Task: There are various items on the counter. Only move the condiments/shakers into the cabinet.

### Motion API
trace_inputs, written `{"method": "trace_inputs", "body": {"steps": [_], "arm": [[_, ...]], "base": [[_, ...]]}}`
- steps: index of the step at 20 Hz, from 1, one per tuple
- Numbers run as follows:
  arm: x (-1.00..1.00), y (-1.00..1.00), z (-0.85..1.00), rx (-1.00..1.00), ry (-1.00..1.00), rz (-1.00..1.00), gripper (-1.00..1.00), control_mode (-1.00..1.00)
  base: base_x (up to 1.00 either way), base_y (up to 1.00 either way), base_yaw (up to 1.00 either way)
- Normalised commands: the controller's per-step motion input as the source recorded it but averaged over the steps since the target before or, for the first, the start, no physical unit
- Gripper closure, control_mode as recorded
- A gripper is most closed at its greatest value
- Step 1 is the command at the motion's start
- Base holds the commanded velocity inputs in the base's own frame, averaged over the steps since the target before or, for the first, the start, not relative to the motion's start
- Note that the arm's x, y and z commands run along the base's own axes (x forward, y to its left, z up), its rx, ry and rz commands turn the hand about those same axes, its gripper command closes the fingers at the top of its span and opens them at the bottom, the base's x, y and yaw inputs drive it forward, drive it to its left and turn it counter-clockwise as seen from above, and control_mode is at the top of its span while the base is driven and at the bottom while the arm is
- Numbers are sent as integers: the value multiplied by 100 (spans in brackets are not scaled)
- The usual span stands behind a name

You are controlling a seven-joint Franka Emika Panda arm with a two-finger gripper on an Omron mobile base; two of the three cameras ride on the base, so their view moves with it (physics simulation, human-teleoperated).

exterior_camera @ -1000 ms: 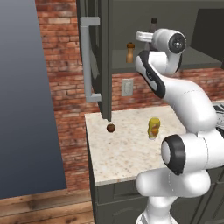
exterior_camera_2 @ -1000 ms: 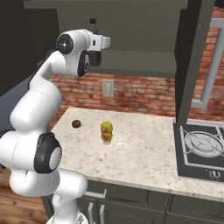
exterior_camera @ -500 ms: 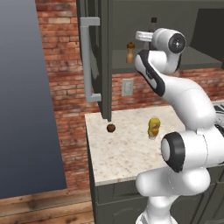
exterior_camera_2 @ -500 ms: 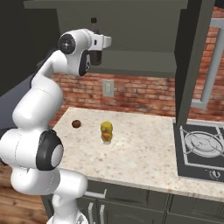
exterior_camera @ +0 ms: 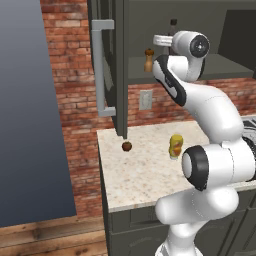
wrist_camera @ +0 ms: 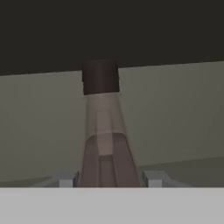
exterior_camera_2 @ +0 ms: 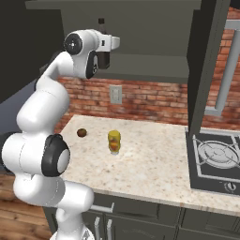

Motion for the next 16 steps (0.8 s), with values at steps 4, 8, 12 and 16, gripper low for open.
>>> {"method": "trace_inputs", "body": {"steps": [4,8,12,16], "arm": [[36,1,-24,-6,0,0,-100,-100],[1,0,0,0,0,0,-100,-100],[-45,0,-4,0,0,0,-100,-100],[-76,0,-5,0,-1,0,-100,-100]], "base": [[0,0,0],[0,0,0],[0,0,0],[0,0,0]]}}
